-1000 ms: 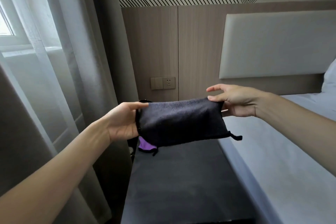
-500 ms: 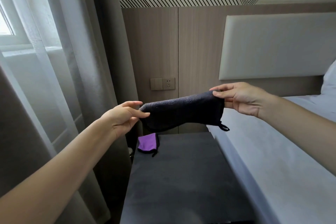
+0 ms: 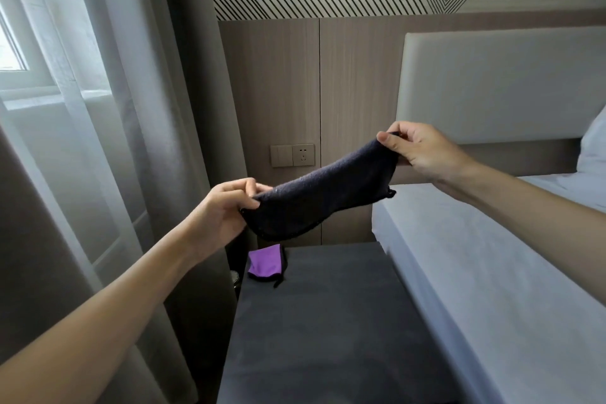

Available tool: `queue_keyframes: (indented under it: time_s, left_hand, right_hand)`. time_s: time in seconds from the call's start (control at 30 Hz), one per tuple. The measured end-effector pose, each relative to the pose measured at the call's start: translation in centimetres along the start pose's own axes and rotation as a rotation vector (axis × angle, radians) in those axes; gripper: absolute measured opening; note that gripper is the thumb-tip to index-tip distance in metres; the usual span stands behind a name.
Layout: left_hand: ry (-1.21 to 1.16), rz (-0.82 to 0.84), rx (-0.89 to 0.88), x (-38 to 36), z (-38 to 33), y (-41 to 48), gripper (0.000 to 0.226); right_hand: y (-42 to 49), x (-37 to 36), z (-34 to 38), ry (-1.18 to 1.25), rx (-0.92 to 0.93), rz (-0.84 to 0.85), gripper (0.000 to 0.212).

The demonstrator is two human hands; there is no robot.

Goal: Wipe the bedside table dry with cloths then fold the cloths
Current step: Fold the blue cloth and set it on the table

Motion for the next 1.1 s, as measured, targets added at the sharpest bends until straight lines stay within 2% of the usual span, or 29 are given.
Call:
queue_keyframes:
  time_s: [0.1,0.2,0.27,0.37,0.47,0.53,0.6,0.7,0.77,0.83,0.9,1.0,1.1]
  left_hand:
    - [-0.176,0.18,0.234,-2.1,1.8,-0.3,0.039]
    - [-0.086,0.28,0.369,-4.8,3.4,-0.1,0.053]
    - [0.062,0.301,0.339,-6.5,3.9,0.3,0.057]
    - [0.124,0.277,0.225,-8.3,3.8,0.8,0.036]
    - [0.097,0.23,0.13,-9.3,3.3,1.3,0.017]
    - [0.017,0.167,0.076,-9.8,3.1,1.7,0.021]
    - [-0.07,0.124,0.047,-10.3,2.8,1.9,0.023]
    - [-0.176,0.111,0.073,-10.9,2.5,2.1,0.024]
    - [-0.225,0.104,0.092,-11.0,2.3,2.2,0.029]
    - [-0.249,0.093,0.099,-10.8,2.1,2.3,0.031]
    - [-0.247,0.06,0.085,-10.4,1.9,2.4,0.034]
    - [-0.214,-0.013,0.055,-9.4,1.8,2.5,0.034]
    - [-0.169,-0.029,0.081,-8.9,1.8,2.3,0.036]
  right_hand:
    - [0.7,-0.8,2.1,-0.033,0.08,0.03,0.026]
    - [1.3,-1.7,5.1,-0.065,0.175,0.075,0.024]
    - [1.8,-2.3,6.7,-0.125,0.206,0.144,0.024]
    - [2.8,-2.8,7.6,-0.264,0.161,0.257,0.029]
    - [3.4,-2.9,6.6,-0.343,0.011,0.348,0.036]
    - [3.3,-3.4,5.1,-0.198,-0.167,0.457,0.04]
    - [2.6,-3.7,3.4,0.072,-0.401,0.54,0.05]
    - [1.5,-3.6,0.5,0.376,-0.657,0.455,0.061]
    - [0.5,-4.0,-1.9,0.482,-0.781,0.395,0.069]
    - [-1.1,-5.1,-3.9,0.457,-0.888,0.368,0.079]
    - [-3.1,-6.0,-4.8,0.394,-0.954,0.287,0.077]
    - [-5.4,-6.6,-4.0,0.34,-0.784,0.146,0.069]
    - [-6.4,-7.5,-0.7,0.401,-0.523,0.155,0.071]
Point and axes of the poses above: each hand's wrist, its own y-axis towards the middle knuckle, its own x-axis out of the back of the hand, z = x × y, the point moved 5 cm from there along y, towards the middle knuckle, and after that the axes turned 15 degrees about -y, right-handed, at the moved point
